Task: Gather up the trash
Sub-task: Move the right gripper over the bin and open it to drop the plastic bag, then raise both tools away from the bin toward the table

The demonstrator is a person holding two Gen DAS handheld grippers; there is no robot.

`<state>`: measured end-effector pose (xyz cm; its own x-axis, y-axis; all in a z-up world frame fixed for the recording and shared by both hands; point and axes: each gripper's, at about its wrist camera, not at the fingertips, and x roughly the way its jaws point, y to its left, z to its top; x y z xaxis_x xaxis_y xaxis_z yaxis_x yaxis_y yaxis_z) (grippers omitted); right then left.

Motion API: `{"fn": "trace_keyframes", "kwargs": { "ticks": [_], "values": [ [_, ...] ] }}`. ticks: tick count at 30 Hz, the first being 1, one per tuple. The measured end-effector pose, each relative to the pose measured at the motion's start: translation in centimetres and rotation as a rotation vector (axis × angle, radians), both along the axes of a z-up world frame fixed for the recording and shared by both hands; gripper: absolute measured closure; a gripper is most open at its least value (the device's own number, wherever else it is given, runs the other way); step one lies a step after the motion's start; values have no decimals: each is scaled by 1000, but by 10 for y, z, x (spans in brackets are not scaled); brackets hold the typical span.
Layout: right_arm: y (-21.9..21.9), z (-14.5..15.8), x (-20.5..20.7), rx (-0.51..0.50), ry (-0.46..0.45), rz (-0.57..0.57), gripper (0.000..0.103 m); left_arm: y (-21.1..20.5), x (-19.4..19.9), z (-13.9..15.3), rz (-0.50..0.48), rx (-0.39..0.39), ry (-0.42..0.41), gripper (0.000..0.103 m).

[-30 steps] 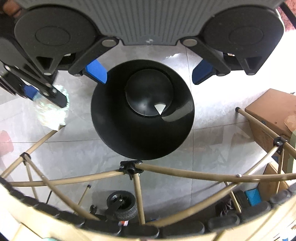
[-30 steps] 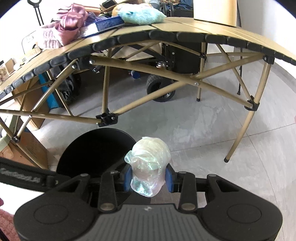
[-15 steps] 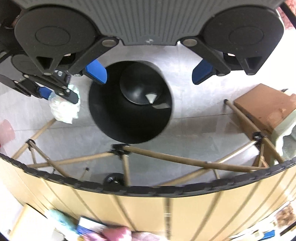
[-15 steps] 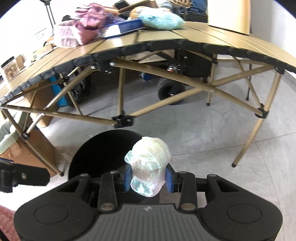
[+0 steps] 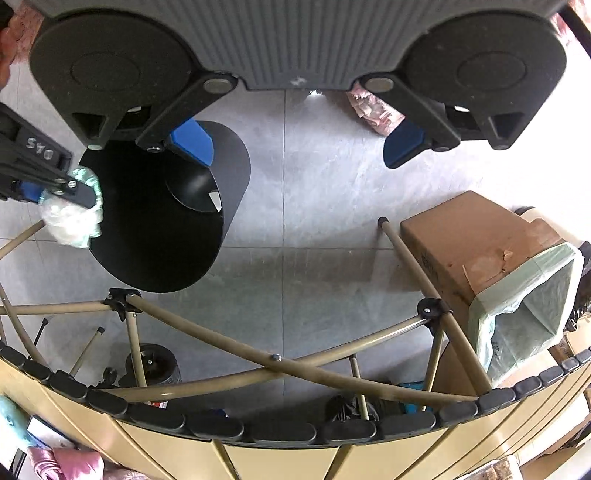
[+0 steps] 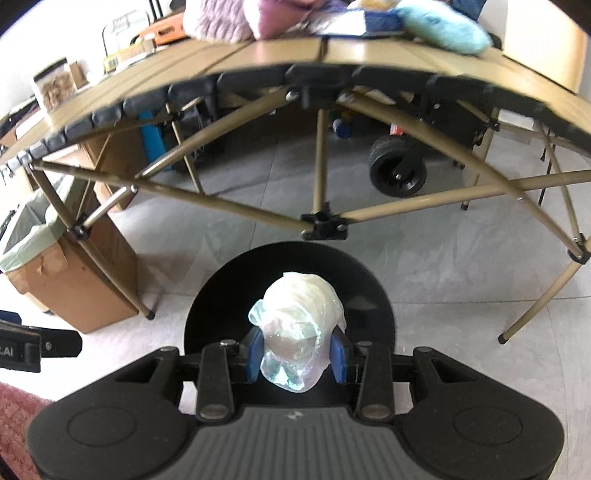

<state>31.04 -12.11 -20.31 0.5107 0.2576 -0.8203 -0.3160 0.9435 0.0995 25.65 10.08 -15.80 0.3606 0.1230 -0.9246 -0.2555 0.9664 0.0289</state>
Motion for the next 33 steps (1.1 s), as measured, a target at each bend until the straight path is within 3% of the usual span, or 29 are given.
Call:
{"fn": "trace_keyframes", "kwargs": {
  "ticks": [13, 22, 25, 27, 30, 33],
  "values": [
    [30, -34, 18, -55, 104, 3, 67, 12, 12, -23, 36, 5, 34, 2],
    [29, -39, 20, -57, 131, 0, 65, 15, 18, -35, 47, 14, 67, 2],
    [28, -37, 20, -59, 134, -12, 52, 15, 19, -36, 48, 19, 68, 2],
    [25, -36, 21, -57, 134, -30, 31, 15, 19, -37, 50, 20, 72, 3],
    [25, -34, 20, -83, 126, -36, 11, 14, 19, -38, 50, 23, 75, 3],
    [23, -32, 18, -75, 119, -36, 5, 14, 20, -39, 49, 25, 79, 3]
  ]
}}
